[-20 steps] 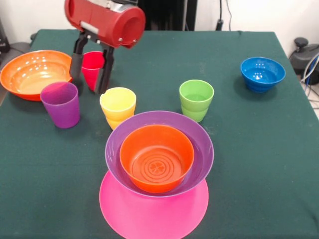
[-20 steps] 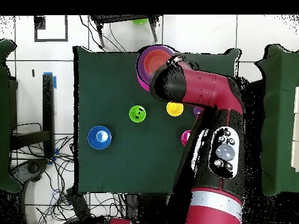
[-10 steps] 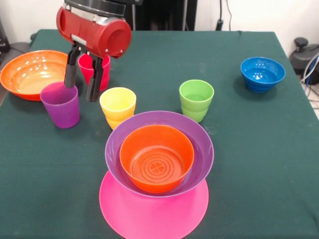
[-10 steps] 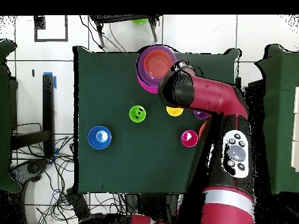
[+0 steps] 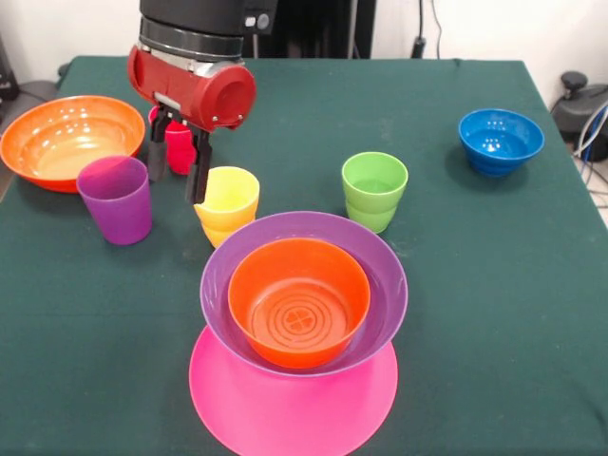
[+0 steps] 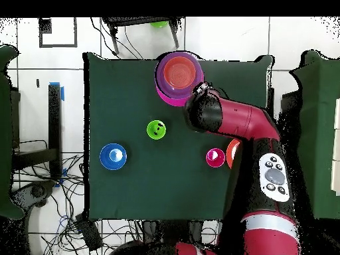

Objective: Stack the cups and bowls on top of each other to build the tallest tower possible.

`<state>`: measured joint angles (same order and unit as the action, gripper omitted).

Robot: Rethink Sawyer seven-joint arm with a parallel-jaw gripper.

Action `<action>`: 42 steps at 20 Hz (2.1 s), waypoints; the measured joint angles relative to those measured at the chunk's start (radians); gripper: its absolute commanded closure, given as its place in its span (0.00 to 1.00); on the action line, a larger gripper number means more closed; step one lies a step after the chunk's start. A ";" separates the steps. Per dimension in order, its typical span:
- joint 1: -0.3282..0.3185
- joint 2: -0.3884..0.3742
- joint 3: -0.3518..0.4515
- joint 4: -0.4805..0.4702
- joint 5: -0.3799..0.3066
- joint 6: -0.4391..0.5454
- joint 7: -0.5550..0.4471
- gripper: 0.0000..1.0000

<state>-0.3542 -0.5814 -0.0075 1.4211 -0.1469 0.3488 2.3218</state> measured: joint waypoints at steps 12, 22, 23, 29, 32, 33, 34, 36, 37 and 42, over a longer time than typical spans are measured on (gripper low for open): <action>-0.043 -0.020 0.051 0.084 -0.056 0.000 0.000 0.00; -0.076 -0.020 0.093 0.125 -0.106 -0.001 0.000 0.00; -0.080 -0.019 0.096 0.127 -0.111 -0.001 0.000 0.00; -0.108 -0.014 0.108 0.144 -0.145 -0.020 0.000 0.00; -0.119 -0.014 0.109 0.155 -0.163 -0.037 0.000 0.00; -0.124 -0.014 0.109 0.158 -0.172 -0.047 0.000 0.00; -0.126 -0.014 0.109 0.159 -0.176 -0.051 0.000 0.00; -0.132 -0.011 0.110 0.160 -0.189 -0.062 0.000 0.00; -0.136 -0.009 0.110 0.160 -0.197 -0.068 0.000 0.00; -0.141 -0.001 0.112 0.162 -0.214 -0.074 0.000 0.00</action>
<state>-0.4953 -0.5826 0.1044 1.5836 -0.3614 0.2749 2.3218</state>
